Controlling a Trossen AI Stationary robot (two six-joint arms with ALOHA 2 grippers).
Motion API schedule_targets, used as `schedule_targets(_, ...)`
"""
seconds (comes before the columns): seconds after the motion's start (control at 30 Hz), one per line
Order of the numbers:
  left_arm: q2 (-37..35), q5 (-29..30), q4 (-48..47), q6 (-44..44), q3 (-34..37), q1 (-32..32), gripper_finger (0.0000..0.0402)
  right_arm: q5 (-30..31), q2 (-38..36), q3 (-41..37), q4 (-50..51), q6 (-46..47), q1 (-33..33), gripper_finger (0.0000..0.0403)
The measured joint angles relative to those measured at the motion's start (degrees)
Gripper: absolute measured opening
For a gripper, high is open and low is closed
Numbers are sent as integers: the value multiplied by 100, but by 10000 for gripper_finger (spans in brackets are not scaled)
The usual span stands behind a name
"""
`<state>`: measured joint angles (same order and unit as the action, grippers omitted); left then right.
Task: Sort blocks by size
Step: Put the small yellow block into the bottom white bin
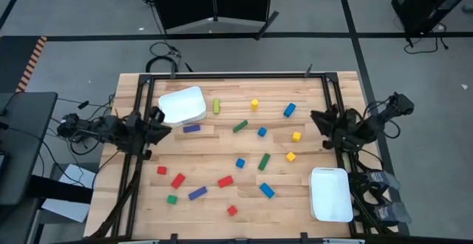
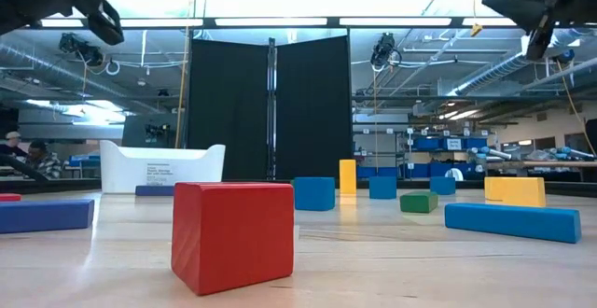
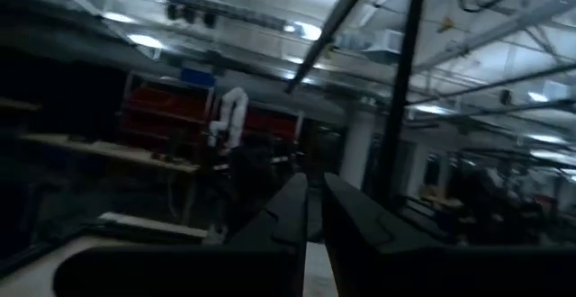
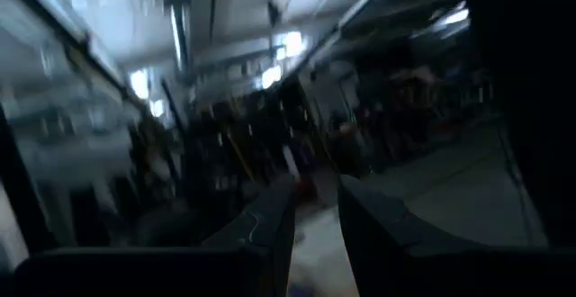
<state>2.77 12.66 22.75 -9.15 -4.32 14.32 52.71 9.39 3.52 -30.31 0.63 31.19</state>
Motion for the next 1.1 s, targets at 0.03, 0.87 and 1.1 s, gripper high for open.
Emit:
schedule_targets(0.03, 46, 54, -54, -23, -2, -1, 44, 60, 53, 133, 666, 486, -83, 98)
schedule_targets(0.87, 2325, 1749, 528, -463, 0, -2, 62, -3194, 5427, 2980, 7504, 3509, -2203, 135)
schedule_targets(1.1, 2322, 1717, 578, -463, 0, -2, 70, -3340, 5715, 3034, 7297, 2851, -2574, 277)
